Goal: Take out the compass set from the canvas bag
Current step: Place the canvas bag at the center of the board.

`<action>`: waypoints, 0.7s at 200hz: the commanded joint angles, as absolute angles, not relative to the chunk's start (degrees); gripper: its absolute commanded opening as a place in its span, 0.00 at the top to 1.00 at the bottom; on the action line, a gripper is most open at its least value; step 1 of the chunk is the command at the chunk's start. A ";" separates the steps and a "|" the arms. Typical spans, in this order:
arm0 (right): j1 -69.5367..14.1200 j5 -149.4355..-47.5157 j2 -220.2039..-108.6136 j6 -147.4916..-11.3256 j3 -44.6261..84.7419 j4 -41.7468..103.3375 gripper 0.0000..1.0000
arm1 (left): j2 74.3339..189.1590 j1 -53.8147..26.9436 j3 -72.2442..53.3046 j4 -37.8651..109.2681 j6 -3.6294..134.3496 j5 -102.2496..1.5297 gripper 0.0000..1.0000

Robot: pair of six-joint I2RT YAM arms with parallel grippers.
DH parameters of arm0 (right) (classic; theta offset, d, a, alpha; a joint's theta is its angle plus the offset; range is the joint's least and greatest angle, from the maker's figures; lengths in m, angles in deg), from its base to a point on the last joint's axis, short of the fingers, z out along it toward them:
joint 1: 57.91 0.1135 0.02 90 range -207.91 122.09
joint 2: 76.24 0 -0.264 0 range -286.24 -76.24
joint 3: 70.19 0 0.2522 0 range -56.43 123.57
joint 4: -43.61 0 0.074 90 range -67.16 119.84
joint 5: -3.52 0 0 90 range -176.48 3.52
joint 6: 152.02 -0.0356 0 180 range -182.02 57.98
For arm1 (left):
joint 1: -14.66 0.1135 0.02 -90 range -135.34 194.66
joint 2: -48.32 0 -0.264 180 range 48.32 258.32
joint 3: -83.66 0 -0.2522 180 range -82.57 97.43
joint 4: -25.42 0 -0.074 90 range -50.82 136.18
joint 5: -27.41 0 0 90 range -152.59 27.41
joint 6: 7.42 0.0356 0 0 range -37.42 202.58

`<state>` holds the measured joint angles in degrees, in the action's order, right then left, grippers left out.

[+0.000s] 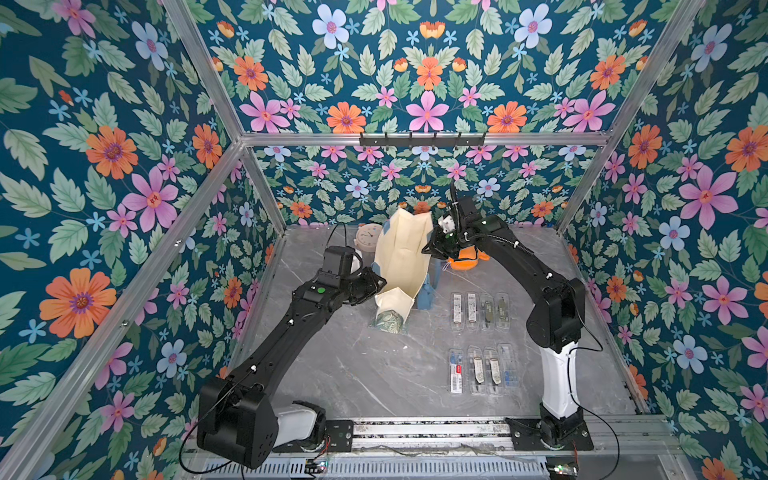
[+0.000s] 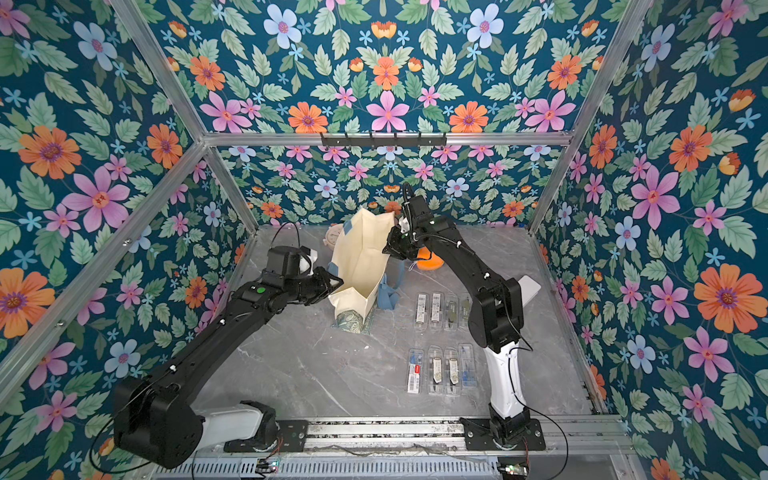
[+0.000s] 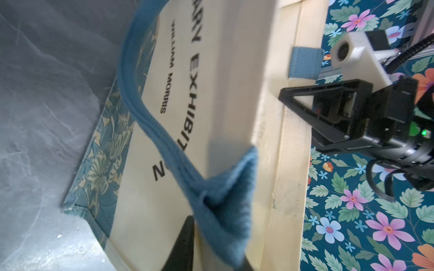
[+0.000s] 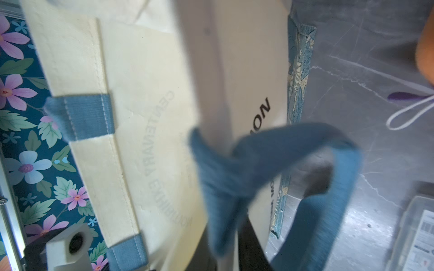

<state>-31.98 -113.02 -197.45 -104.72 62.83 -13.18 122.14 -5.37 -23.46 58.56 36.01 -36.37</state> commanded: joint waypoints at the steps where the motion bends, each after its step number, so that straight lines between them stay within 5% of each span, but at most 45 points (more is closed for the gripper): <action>1: -31.93 -112.23 -198.21 -103.03 64.13 -15.10 0.73 | 122.41 -4.29 -24.36 53.35 35.22 -35.78 0.65; 46: -31.98 -110.76 -196.08 -97.72 69.66 -19.93 0.61 | 119.70 -1.72 -21.50 56.81 42.47 -41.06 0.29; 56: -31.94 -109.43 -192.87 -94.20 69.55 -20.85 0.58 | 118.45 -1.73 -18.90 59.72 47.53 -45.65 0.11; 69: -31.81 -104.52 -186.78 -90.50 64.11 -18.86 0.54 | 116.02 -1.77 -17.76 61.69 53.64 -52.00 0.02; 118: -31.94 -82.71 -154.13 -74.86 12.16 20.89 0.43 | 111.28 -0.79 -30.70 49.84 67.84 -76.46 0.02; 140: -35.19 -75.70 -146.51 -69.15 -5.91 33.24 0.39 | 114.77 5.93 -36.17 42.15 68.38 -74.12 0.02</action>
